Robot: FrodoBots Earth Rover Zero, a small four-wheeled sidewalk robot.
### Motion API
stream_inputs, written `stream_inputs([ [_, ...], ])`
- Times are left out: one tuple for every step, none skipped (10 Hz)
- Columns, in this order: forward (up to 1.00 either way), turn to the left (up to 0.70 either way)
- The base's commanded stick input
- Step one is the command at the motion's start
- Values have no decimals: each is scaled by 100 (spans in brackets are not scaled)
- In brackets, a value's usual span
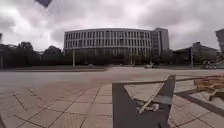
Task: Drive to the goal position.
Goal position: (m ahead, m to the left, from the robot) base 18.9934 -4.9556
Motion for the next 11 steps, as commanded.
stream_inputs([
  [85,0],
  [85,0],
  [85,0],
  [85,0],
  [85,0],
  [85,0],
  [85,0],
  [85,0],
  [85,0],
  [85,0],
  [85,0],
])
